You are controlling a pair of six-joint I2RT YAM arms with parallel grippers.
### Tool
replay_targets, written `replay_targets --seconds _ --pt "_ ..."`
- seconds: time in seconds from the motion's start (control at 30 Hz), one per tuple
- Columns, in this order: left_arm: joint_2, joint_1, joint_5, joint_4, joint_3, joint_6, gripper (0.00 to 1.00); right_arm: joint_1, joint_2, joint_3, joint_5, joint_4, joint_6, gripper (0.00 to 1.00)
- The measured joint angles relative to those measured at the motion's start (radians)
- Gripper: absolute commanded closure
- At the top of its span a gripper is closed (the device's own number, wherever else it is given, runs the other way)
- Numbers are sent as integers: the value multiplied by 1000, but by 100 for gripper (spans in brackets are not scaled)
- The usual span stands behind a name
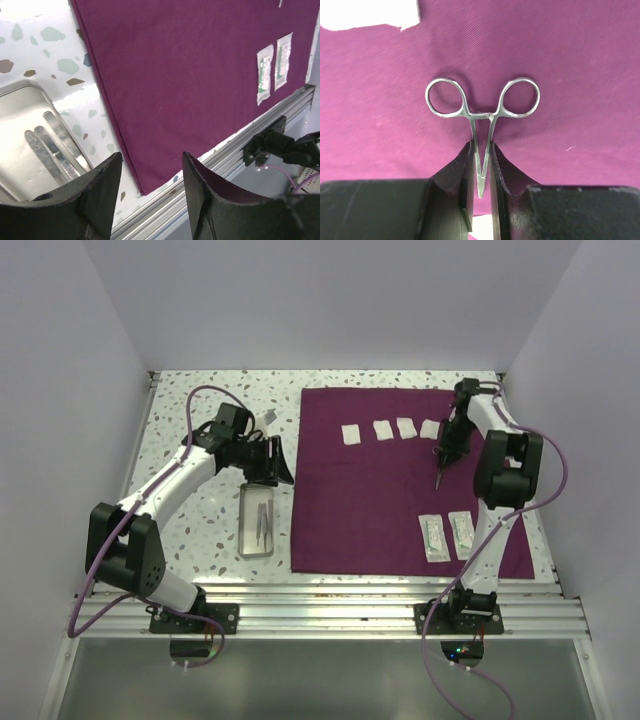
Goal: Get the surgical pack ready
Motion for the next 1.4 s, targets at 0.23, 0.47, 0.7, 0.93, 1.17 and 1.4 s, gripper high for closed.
replay_targets --seconds 0.23,0.47,0.7,0.93,1.17,1.4 --pt "11 0 57 45 0 -38 43 7 -80 -44 -97 -3 48 100" --pt "19 0 130 125 0 -98 39 83 -166 -121 -185 26 131 100" --pt "56 -21 221 317 -2 -226 37 312 -267 -194 -271 120 299 100" --pt "123 -74 252 432 -2 -319 35 481 -309 -196 -340 219 456 100" --pt "152 -113 246 460 -2 -364 36 544 -335 -198 -348 250 532 100" --pt "174 -133 233 459 -2 -374 41 584 -355 -198 -359 257 563 100"
